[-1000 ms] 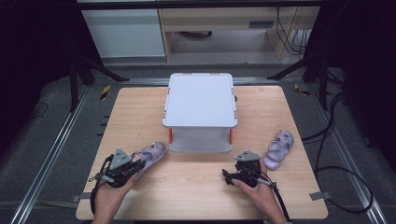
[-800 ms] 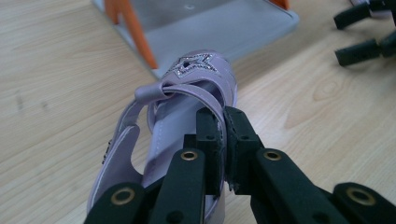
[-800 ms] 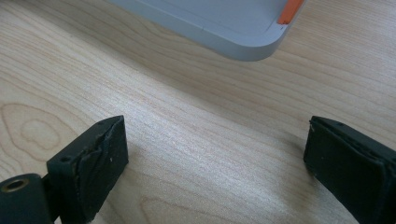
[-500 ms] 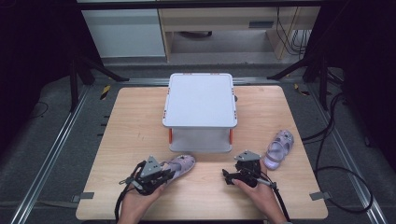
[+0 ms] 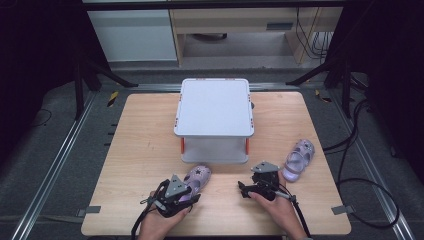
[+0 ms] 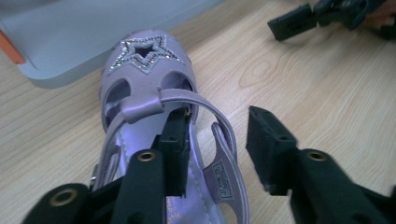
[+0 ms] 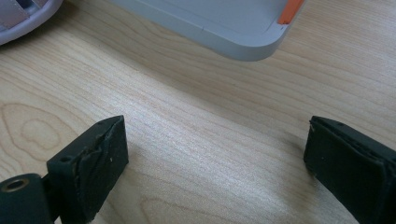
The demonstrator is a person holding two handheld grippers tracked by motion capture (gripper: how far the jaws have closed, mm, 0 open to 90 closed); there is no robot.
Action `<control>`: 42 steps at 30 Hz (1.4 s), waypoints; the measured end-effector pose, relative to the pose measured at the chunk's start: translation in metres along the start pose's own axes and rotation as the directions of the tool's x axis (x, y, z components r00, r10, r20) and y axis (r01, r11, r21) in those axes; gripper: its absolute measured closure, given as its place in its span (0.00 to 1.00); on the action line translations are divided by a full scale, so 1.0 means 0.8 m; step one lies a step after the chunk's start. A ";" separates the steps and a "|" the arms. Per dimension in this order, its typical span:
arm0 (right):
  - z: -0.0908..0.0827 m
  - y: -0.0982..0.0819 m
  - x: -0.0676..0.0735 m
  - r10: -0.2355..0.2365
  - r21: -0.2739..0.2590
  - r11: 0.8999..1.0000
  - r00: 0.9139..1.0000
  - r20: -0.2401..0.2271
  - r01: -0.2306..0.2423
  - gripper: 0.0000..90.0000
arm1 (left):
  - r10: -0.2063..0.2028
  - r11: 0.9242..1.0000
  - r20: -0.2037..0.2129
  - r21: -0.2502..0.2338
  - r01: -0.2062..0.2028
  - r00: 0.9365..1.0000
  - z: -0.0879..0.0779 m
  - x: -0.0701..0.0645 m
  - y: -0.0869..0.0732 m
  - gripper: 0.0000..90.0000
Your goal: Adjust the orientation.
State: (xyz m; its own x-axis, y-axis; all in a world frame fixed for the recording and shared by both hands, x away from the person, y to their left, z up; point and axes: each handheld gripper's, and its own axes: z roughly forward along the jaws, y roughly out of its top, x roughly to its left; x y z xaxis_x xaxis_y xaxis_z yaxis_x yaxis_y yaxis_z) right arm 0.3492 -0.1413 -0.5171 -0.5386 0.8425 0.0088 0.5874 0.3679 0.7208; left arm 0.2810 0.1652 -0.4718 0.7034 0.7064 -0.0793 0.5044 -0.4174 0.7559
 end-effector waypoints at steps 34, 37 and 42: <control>0.000 0.000 0.000 -0.002 0.000 1.000 1.000 -0.002 0.002 0.07 | -0.011 0.998 -0.081 0.060 0.016 0.997 -0.004 0.049 -0.012 0.65; 0.000 0.000 0.000 0.000 0.001 1.000 1.000 -0.002 0.000 0.07 | -0.026 0.997 -0.066 0.072 0.031 0.998 0.002 0.052 -0.014 0.75; 0.000 0.000 0.000 -0.002 0.001 1.000 1.000 -0.001 0.002 0.07 | -0.044 0.997 -0.073 0.059 0.049 0.996 -0.001 0.052 -0.011 0.85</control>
State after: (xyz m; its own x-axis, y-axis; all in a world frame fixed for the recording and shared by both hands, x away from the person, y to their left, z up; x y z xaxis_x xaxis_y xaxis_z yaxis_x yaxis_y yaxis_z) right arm 0.3491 -0.1413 -0.5170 -0.5404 0.8414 0.0077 0.5867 0.3703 0.7202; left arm 0.3050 0.1988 -0.4811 0.6421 0.7639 -0.0652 0.5665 -0.4154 0.7118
